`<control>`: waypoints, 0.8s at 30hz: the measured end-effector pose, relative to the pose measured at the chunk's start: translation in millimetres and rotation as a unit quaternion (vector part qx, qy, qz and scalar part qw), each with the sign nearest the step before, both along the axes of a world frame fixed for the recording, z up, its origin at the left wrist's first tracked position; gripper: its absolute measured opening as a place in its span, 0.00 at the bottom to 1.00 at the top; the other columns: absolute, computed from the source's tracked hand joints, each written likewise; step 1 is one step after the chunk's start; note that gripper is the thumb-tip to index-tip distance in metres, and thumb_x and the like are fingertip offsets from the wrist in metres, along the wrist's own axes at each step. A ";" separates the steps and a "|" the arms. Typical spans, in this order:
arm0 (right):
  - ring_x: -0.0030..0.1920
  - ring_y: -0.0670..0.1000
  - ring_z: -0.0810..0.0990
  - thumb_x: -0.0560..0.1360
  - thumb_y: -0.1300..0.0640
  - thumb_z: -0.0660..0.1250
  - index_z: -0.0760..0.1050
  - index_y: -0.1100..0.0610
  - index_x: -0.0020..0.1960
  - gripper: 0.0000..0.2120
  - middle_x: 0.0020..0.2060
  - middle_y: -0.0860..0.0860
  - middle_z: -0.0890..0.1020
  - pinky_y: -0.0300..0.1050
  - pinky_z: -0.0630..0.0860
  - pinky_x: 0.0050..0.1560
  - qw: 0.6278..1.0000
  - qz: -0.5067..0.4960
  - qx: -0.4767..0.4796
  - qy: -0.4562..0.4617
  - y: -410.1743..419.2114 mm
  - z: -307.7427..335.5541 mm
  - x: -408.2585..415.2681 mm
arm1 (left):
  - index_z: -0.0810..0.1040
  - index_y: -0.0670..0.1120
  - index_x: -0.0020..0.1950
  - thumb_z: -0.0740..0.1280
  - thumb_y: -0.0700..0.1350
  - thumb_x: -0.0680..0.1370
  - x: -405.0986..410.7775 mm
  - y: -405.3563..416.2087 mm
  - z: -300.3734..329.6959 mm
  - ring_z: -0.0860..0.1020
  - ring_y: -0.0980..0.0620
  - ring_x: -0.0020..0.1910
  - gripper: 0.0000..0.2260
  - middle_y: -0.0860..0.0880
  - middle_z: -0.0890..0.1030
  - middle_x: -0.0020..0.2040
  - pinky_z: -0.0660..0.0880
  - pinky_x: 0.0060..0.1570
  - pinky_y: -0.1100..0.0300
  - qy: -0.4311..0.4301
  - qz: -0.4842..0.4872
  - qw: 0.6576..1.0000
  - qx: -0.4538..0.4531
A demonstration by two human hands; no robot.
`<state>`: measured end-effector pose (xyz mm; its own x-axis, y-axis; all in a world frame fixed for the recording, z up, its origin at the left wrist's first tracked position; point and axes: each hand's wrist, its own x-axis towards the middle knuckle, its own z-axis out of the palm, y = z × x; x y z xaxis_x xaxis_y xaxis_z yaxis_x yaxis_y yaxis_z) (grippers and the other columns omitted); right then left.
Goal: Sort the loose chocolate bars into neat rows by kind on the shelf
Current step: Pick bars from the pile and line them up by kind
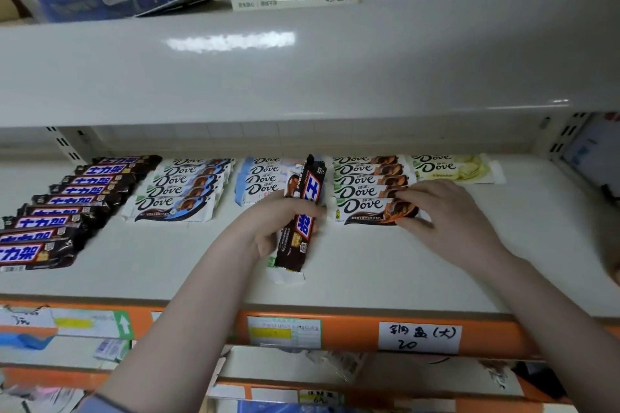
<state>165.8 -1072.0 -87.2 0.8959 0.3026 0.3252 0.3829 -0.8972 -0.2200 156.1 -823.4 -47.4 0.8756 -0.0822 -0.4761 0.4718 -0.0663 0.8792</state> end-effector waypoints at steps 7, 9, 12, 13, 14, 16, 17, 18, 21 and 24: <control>0.56 0.49 0.73 0.76 0.50 0.61 0.74 0.50 0.61 0.15 0.53 0.47 0.77 0.41 0.65 0.52 0.986 -0.008 0.163 0.036 32.3 25.1 -13.3 | 0.76 0.43 0.41 0.65 0.30 0.71 -27.1 6.7 14.0 0.76 0.48 0.35 0.08 0.44 0.78 0.34 0.75 0.40 0.58 -0.020 -0.020 0.999 -0.020; 0.52 0.47 0.77 0.76 0.51 0.62 0.74 0.50 0.61 0.15 0.49 0.45 0.79 0.43 0.71 0.52 0.972 0.021 0.223 0.064 51.3 32.7 -21.4 | 0.77 0.43 0.44 0.67 0.32 0.71 -32.9 6.6 16.2 0.76 0.49 0.36 0.08 0.45 0.79 0.36 0.74 0.41 0.57 -0.044 0.017 0.997 -0.057; 0.48 0.47 0.79 0.75 0.53 0.64 0.75 0.51 0.61 0.15 0.45 0.46 0.80 0.43 0.73 0.51 0.950 0.065 0.281 0.117 80.9 36.2 -34.7 | 0.81 0.45 0.40 0.68 0.35 0.71 -41.8 11.1 19.1 0.77 0.52 0.33 0.06 0.50 0.80 0.31 0.74 0.39 0.59 -0.086 0.105 0.984 -0.118; 0.46 0.47 0.79 0.75 0.53 0.64 0.76 0.51 0.60 0.14 0.43 0.46 0.81 0.42 0.73 0.50 0.948 0.083 0.279 0.127 90.3 34.6 -38.6 | 0.82 0.45 0.39 0.67 0.35 0.72 -45.2 14.2 19.7 0.78 0.53 0.32 0.07 0.50 0.81 0.30 0.75 0.39 0.59 -0.097 0.138 0.976 -0.134; 0.46 0.46 0.79 0.75 0.52 0.64 0.76 0.50 0.60 0.14 0.42 0.46 0.81 0.39 0.73 0.48 0.947 0.101 0.274 0.137 99.2 32.3 -42.1 | 0.81 0.45 0.42 0.67 0.36 0.73 -48.3 18.1 19.1 0.78 0.52 0.33 0.05 0.50 0.81 0.32 0.75 0.41 0.59 -0.107 0.168 0.968 -0.150; 0.45 0.44 0.78 0.74 0.50 0.65 0.76 0.49 0.59 0.14 0.41 0.43 0.79 0.32 0.70 0.46 0.941 0.129 0.272 0.156 118.0 28.7 -48.6 | 0.77 0.43 0.51 0.67 0.37 0.73 -55.5 29.4 16.1 0.78 0.51 0.37 0.07 0.48 0.80 0.37 0.75 0.45 0.56 -0.116 0.225 0.951 -0.180; 0.45 0.42 0.78 0.73 0.49 0.65 0.76 0.49 0.59 0.15 0.41 0.42 0.79 0.31 0.70 0.46 0.939 0.136 0.272 0.160 127.4 27.0 -51.7 | 0.76 0.43 0.52 0.67 0.37 0.74 -59.8 35.9 14.4 0.78 0.50 0.38 0.08 0.47 0.79 0.39 0.76 0.45 0.56 -0.118 0.241 0.944 -0.193; 0.46 0.42 0.78 0.72 0.48 0.66 0.76 0.48 0.59 0.16 0.42 0.42 0.79 0.33 0.71 0.48 0.938 0.139 0.271 0.163 137.2 25.2 -54.6 | 0.76 0.43 0.52 0.67 0.38 0.74 -64.1 43.0 11.8 0.78 0.50 0.37 0.08 0.47 0.79 0.39 0.76 0.45 0.56 -0.122 0.252 0.939 -0.200; 0.46 0.44 0.78 0.69 0.46 0.69 0.75 0.47 0.59 0.19 0.42 0.43 0.80 0.42 0.74 0.51 0.938 0.138 0.264 0.178 171.3 23.3 -65.3 | 0.76 0.44 0.48 0.67 0.39 0.74 -73.0 69.5 6.5 0.79 0.50 0.34 0.05 0.47 0.79 0.35 0.79 0.41 0.56 -0.131 0.273 0.923 -0.237; 0.42 0.42 0.77 0.66 0.48 0.72 0.75 0.45 0.57 0.20 0.38 0.39 0.78 0.45 0.75 0.48 0.937 0.141 0.268 0.174 219.4 20.3 -74.1 | 0.76 0.43 0.46 0.67 0.38 0.74 -77.1 107.9 4.0 0.79 0.50 0.34 0.03 0.46 0.79 0.36 0.80 0.38 0.56 -0.146 0.261 0.915 -0.270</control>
<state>91.7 -852.7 -66.9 0.8844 0.4208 0.2020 0.4108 -0.4961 -0.7650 79.0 -715.5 -43.4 0.9462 0.2282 -0.2292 0.0557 0.5831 0.8105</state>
